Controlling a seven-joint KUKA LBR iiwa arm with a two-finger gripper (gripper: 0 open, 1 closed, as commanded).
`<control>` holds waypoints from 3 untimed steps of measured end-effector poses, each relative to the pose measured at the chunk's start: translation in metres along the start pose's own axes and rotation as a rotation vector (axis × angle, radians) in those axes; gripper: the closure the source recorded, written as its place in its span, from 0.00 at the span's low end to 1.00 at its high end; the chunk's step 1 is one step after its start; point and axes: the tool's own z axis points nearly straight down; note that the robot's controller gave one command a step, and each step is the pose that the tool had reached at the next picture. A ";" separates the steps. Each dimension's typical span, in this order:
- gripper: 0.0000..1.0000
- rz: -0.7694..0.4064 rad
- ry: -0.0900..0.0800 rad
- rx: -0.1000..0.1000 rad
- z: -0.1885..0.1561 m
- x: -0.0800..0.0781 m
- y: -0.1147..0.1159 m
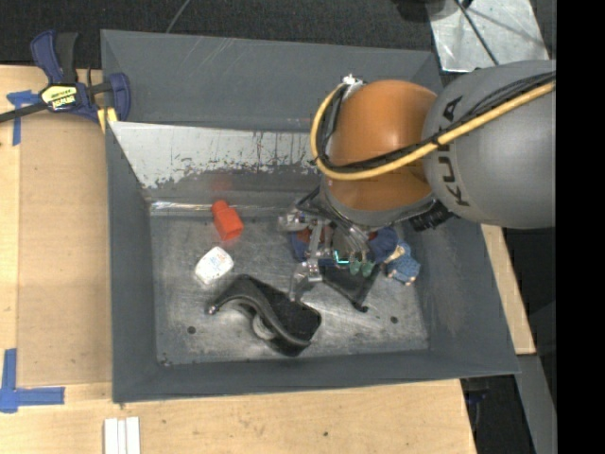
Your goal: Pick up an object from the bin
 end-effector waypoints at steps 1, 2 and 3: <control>0.00 0.046 -0.011 -0.003 0.057 0.014 0.035; 1.00 0.046 -0.005 -0.001 0.060 0.016 0.034; 1.00 0.169 -0.005 0.000 0.065 0.014 0.040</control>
Offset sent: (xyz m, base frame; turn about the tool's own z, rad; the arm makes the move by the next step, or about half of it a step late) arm -0.0269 0.0554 -0.1002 0.0662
